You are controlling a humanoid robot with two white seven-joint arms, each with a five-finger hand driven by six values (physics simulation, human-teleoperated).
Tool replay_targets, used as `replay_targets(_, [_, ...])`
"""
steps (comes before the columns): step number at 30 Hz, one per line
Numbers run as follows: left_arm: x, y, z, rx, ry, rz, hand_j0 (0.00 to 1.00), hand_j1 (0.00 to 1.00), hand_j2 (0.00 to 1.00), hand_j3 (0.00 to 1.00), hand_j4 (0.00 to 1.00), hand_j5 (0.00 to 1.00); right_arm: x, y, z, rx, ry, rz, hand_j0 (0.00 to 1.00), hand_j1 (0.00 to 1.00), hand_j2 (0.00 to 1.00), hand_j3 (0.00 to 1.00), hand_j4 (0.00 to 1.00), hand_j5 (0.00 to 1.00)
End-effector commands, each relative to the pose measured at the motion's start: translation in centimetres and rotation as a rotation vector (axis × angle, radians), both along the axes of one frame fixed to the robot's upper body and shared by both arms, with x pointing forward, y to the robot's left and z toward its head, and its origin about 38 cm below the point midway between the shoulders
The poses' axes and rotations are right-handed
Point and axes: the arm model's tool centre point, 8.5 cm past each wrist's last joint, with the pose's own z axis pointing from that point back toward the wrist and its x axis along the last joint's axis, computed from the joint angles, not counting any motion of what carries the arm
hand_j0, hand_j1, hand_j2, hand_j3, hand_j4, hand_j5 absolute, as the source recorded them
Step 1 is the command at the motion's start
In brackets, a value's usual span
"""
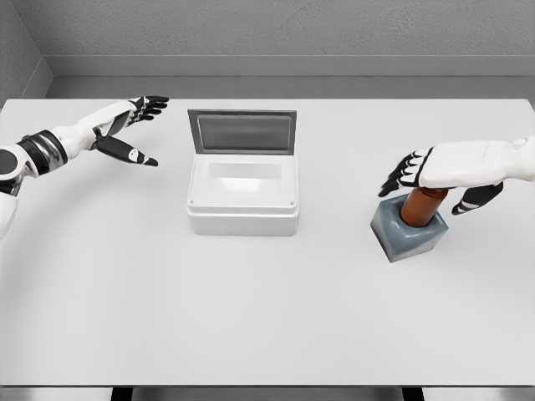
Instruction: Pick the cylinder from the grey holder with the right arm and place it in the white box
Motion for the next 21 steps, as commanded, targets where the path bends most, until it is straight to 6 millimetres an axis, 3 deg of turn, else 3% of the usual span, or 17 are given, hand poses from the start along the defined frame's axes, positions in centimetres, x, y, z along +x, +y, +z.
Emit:
replay_targets(1, [0.01,-0.02,0.06,-0.006,-0.001,0.001,1.0,1.0,1.0,1.0,1.0,1.0,0.05,-0.09,0.17,0.004,-0.002,-0.006,0.85,0.85,0.85,0.85,0.85,0.85])
replay_targets(7, [0.01,-0.02,0.06,-0.006,-0.001,0.001,1.0,1.0,1.0,1.0,1.0,1.0,0.09,-0.07,0.16,-0.008,0.003,-0.003,0.56,0.56,0.56,0.56,0.56,0.56])
replay_targets(13, [-0.03,-0.07,0.4,-0.004,-0.01,-0.006,1.0,1.0,1.0,1.0,1.0,1.0,0.07,0.03,-0.06,-0.026,0.011,0.004,0.39,0.39,0.39,0.39,0.39,0.39])
replay_targets(21, [-0.07,-0.16,0.72,0.0,-0.02,-0.013,1.0,1.0,1.0,1.0,1.0,1.0,0.09,-0.4,0.59,-0.028,-0.004,-0.006,0.37,0.37,0.37,0.37,0.37,0.37])
